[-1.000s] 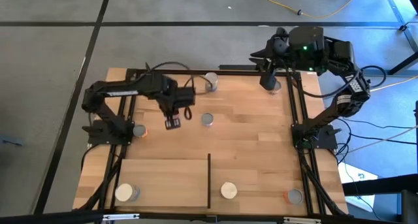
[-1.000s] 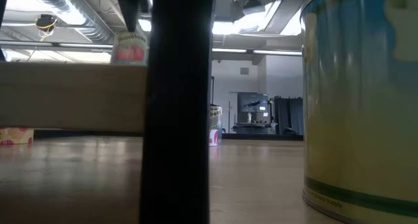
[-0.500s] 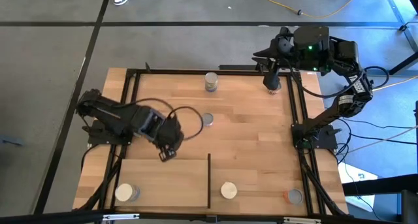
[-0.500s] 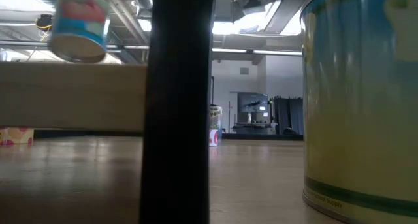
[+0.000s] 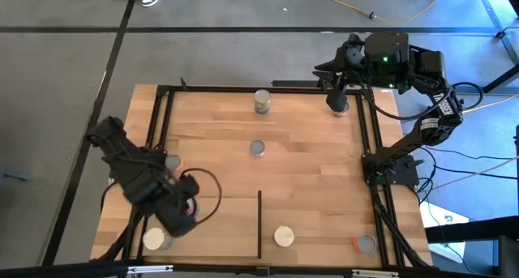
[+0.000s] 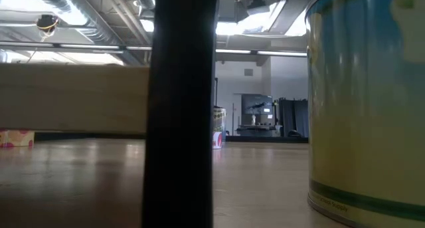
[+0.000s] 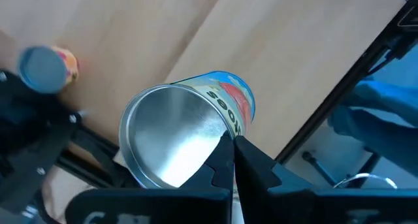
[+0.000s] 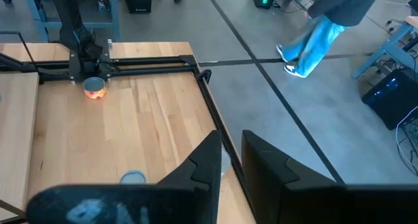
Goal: Pick and place cans onto a shelf
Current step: Put the canned tomatoes on the shelf aligned with the other canned tomatoes
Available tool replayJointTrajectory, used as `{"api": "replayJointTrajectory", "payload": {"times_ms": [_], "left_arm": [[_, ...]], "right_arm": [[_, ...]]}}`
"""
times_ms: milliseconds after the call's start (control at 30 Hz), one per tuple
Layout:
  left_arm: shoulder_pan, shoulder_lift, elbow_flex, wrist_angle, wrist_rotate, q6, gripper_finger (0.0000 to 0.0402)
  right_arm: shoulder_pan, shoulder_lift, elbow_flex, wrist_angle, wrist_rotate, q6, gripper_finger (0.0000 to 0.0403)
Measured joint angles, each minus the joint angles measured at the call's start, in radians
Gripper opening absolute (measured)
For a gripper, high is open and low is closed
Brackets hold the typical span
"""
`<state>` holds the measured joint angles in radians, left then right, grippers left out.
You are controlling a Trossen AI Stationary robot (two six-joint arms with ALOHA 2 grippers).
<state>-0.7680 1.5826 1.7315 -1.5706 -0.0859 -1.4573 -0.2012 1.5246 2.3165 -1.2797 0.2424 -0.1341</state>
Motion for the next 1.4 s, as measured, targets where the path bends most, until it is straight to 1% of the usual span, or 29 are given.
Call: {"api": "replayJointTrajectory", "payload": {"times_ms": [233, 600, 733, 1033, 1133, 1233, 1400], "left_arm": [[-0.112, 0.0, -0.08, -0.001, -0.004, -0.201, 0.0], [-0.247, 0.001, -0.164, -0.001, -0.004, -0.457, 0.0], [-0.282, 0.001, -0.181, -0.001, 0.005, -0.525, 0.0], [-0.289, 0.001, -0.258, -0.001, 0.032, -0.55, 0.0], [-0.289, 0.001, -0.274, -0.001, 0.039, -0.55, 0.0], [-0.288, 0.001, -0.291, 0.0, 0.075, -0.551, 0.0], [-0.289, 0.001, -0.308, 0.005, 0.078, -0.55, 0.0]], "right_arm": [[0.0, 0.0, 0.0, 0.0, 0.0, 0.002, 0.0063], [0.0, 0.0, 0.0, 0.0, 0.0, 0.002, 0.0063], [0.0, 0.0, 0.0, 0.0, 0.0, 0.002, 0.0063], [0.0, 0.0, 0.0, 0.0, 0.0, 0.002, 0.0063], [0.0, 0.0, 0.0, 0.001, 0.0, 0.002, 0.0063], [0.0, 0.0, 0.0, 0.001, 0.0, 0.002, 0.0063], [0.0, 0.0, 0.0, 0.002, 0.0, 0.002, 0.0063]]}}
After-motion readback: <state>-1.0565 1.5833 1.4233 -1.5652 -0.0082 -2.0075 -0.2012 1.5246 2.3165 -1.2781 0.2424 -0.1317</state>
